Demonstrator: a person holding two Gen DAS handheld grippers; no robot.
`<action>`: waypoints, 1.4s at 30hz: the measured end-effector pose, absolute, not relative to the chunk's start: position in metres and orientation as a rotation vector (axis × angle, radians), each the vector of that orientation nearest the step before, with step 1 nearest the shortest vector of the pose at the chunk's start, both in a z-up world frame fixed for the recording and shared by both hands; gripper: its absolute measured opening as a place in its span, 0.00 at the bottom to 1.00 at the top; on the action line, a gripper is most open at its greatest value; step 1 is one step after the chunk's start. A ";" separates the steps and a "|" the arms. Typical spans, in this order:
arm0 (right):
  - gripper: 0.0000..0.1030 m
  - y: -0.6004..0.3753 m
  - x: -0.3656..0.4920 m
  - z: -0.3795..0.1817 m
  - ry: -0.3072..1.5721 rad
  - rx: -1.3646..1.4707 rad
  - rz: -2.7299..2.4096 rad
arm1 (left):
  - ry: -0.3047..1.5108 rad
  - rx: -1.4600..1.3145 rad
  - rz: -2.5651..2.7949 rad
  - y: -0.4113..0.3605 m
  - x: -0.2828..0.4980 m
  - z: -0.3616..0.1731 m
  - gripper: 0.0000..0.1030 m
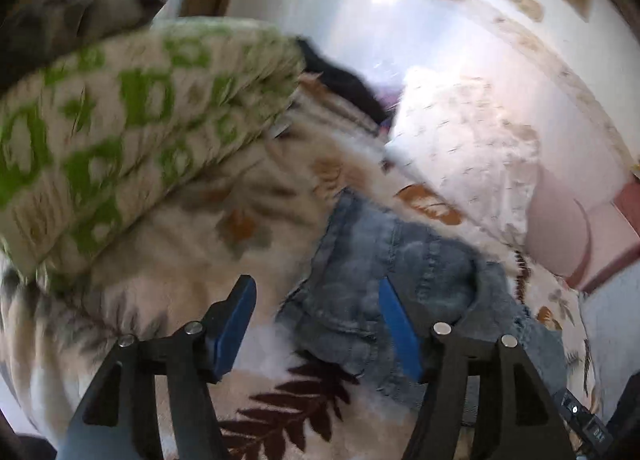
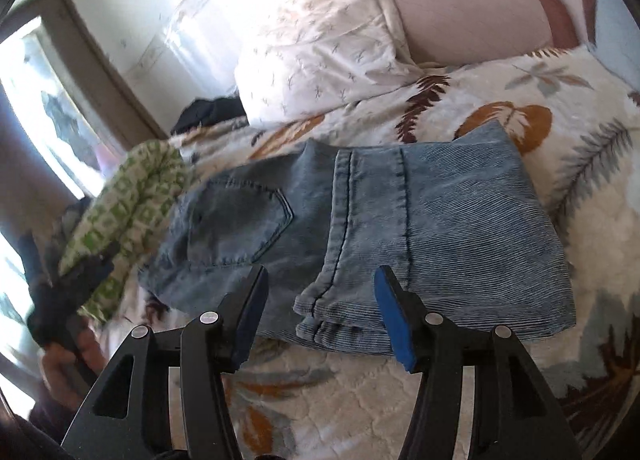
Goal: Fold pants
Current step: 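Bring both tools to the edge of the folded jeans for another grasp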
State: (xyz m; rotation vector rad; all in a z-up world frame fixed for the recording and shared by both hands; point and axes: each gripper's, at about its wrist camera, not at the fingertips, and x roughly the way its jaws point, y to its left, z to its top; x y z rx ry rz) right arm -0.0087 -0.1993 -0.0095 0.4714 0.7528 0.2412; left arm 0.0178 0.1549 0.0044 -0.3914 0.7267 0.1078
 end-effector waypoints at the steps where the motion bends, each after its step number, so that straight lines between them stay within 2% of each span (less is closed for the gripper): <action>1: 0.53 -0.199 -0.008 -0.009 0.761 0.471 0.233 | 0.757 -0.379 0.114 0.155 0.021 0.000 0.66; 4: 0.53 -0.194 -0.002 -0.012 0.817 0.446 0.151 | 0.826 -0.335 0.160 0.150 0.026 -0.012 0.66; 9: 0.53 -0.185 0.004 -0.010 0.841 0.434 0.120 | 0.851 -0.443 0.171 0.167 0.021 -0.020 0.66; 18: 0.53 -0.123 0.064 0.049 0.873 0.305 0.231 | 0.834 -0.423 0.136 0.169 0.033 -0.018 0.67; 21: 0.53 -0.101 0.087 0.035 0.956 0.263 0.177 | 0.810 -0.372 0.158 0.167 0.036 -0.014 0.73; 25: 0.53 -0.079 0.086 -0.004 1.037 0.234 0.161 | 0.893 -0.285 0.199 0.159 0.054 -0.032 0.74; 30: 0.53 -0.067 0.064 -0.028 1.054 0.189 0.143 | 0.927 -0.173 0.215 0.141 0.063 -0.045 0.81; 33: 0.53 -0.064 0.065 -0.029 1.075 0.146 0.153 | 0.926 -0.185 0.215 0.144 0.063 -0.047 0.81; 36: 0.53 -0.064 0.088 -0.011 1.192 0.149 0.195 | 0.919 -0.227 0.212 0.148 0.063 -0.046 0.81; 40: 0.55 -0.043 0.120 0.056 1.061 0.101 0.315 | 0.903 -0.223 0.213 0.144 0.062 -0.045 0.72; 42: 0.65 -0.020 0.142 0.079 1.042 0.067 0.416 | 0.897 -0.231 0.213 0.144 0.062 -0.044 0.67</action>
